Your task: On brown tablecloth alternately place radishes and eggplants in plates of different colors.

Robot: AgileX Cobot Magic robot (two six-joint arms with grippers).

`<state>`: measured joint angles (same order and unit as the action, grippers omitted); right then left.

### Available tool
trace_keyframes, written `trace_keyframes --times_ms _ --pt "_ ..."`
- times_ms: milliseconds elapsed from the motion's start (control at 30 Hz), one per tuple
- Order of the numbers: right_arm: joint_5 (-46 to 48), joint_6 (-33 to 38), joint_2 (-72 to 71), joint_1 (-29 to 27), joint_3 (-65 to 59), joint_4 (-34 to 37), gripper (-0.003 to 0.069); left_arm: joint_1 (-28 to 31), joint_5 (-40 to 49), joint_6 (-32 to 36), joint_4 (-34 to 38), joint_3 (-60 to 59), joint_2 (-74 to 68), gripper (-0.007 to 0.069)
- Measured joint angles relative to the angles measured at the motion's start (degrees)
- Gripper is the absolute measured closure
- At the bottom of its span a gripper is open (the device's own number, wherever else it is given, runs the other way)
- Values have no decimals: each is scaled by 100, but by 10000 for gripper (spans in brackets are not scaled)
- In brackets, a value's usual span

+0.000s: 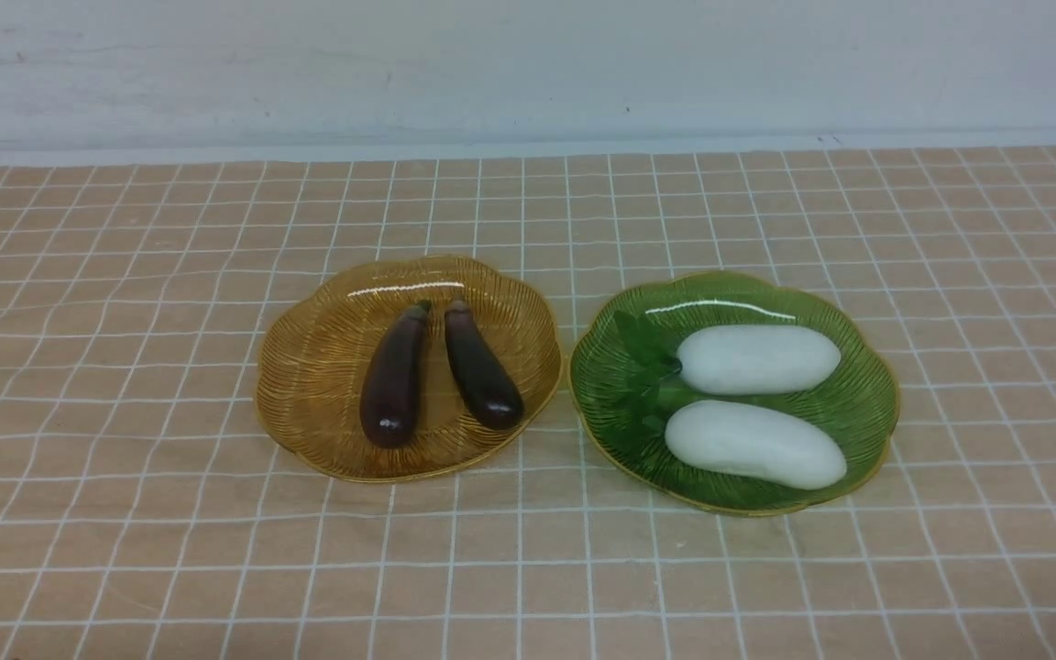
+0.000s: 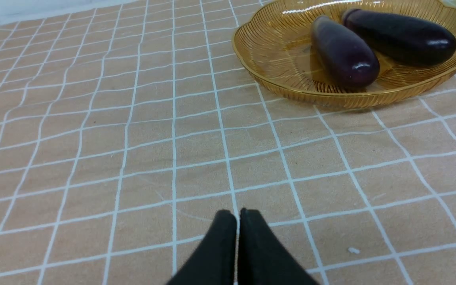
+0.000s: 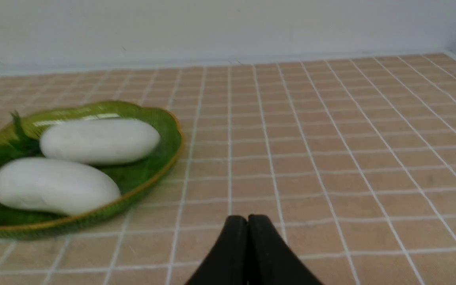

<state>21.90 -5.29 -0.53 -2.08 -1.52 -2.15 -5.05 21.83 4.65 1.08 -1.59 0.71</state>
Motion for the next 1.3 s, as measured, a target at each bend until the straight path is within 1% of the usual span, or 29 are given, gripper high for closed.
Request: trace_keyframes --times_ms 167,1300 --pt "48 199 0 -50 0 6 674 0 0 0 0 0 4 628" --pt "52 199 0 -50 0 29 674 0 0 4 0 0 7 628"
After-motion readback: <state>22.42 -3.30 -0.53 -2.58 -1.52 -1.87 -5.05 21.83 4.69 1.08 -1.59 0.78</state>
